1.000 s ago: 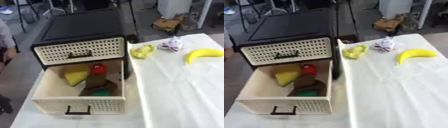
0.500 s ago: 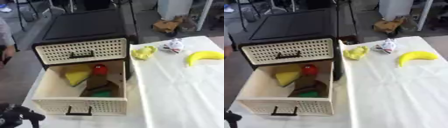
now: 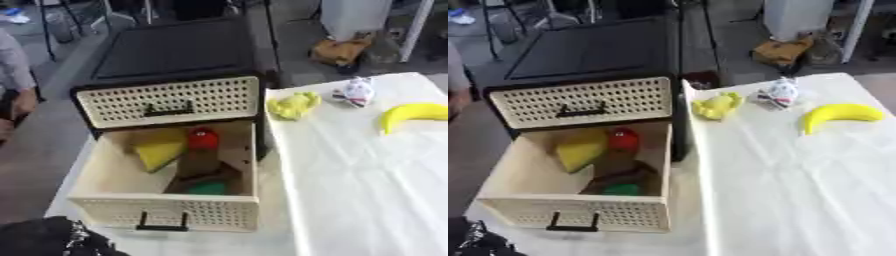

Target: Pick up objects from table and place into drawer.

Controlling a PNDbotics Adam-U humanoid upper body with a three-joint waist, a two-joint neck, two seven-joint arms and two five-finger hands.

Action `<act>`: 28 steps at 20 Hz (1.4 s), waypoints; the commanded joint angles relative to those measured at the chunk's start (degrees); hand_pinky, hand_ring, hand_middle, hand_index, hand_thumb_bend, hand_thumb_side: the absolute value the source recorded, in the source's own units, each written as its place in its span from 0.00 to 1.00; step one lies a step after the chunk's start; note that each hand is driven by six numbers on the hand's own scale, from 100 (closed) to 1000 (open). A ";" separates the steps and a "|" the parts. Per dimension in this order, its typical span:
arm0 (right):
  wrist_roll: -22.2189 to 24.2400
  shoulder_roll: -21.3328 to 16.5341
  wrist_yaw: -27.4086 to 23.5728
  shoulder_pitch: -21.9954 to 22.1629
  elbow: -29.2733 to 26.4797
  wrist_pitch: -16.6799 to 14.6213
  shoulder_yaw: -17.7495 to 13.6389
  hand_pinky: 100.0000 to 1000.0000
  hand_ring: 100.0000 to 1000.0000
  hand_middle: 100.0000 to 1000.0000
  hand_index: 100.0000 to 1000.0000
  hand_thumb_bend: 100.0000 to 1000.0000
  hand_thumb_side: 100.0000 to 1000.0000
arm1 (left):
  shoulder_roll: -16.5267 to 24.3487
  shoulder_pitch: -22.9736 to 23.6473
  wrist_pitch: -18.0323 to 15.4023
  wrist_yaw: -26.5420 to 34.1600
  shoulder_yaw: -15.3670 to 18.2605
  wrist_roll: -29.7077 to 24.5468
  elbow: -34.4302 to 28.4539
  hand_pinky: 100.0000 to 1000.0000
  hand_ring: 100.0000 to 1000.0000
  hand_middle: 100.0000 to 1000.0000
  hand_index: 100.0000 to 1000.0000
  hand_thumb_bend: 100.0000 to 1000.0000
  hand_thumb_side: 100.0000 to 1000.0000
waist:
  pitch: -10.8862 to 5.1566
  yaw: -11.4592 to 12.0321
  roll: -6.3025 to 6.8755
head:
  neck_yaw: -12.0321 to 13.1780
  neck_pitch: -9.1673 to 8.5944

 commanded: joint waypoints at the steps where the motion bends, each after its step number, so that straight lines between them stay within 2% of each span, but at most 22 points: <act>1: 0.38 -1.18 -0.37 -0.65 -0.92 0.12 -0.70 0.55 0.77 0.51 0.79 0.13 1.00 | 0.05 -2.26 0.76 -1.27 -0.15 1.07 -0.74 0.00 0.00 0.51 0.88 0.00 1.00 | -0.70 -0.05 -0.34 | 0.38 -0.31; 5: 0.48 -0.95 -0.30 -0.45 -0.92 0.48 -0.79 0.55 0.76 0.51 0.79 0.13 1.00 | -0.61 -4.18 0.18 -3.52 -0.08 3.59 -0.74 0.00 0.00 0.50 0.87 0.00 1.00 | -0.73 0.20 -0.19 | 0.54 0.19; 8: 0.44 -0.67 -0.39 -0.49 -0.92 0.82 -0.80 0.55 0.76 0.51 0.79 0.13 1.00 | -1.40 -4.38 0.79 -4.47 -1.07 3.06 -0.74 0.00 0.00 0.50 0.88 0.00 1.00 | -0.78 0.14 -0.11 | 0.62 0.41; 12: 0.36 -0.34 -0.50 -0.49 -0.92 1.09 -0.88 0.55 0.76 0.51 0.79 0.12 1.00 | -3.25 -5.56 2.69 -3.14 -2.40 -0.65 -0.74 0.00 0.00 0.53 0.89 0.00 1.00 | -0.84 -0.12 -0.18 | 0.70 0.50; 18: 0.16 -0.04 -0.75 -0.67 -0.92 1.25 -0.89 0.55 0.76 0.51 0.79 0.12 1.00 | -5.17 -7.13 7.42 0.24 -3.29 -9.05 -0.74 0.00 0.00 0.56 0.92 0.00 1.00 | -0.95 -0.47 -0.31 | 0.78 0.09; 28: -0.09 0.45 -0.86 -0.75 -0.92 1.70 -1.07 0.55 0.76 0.50 0.79 0.12 1.00 | -7.03 -7.75 12.32 -2.66 -3.20 -12.54 -0.74 0.00 0.00 0.58 0.92 0.00 1.00 | -0.66 -0.70 -0.27 | 0.73 -0.25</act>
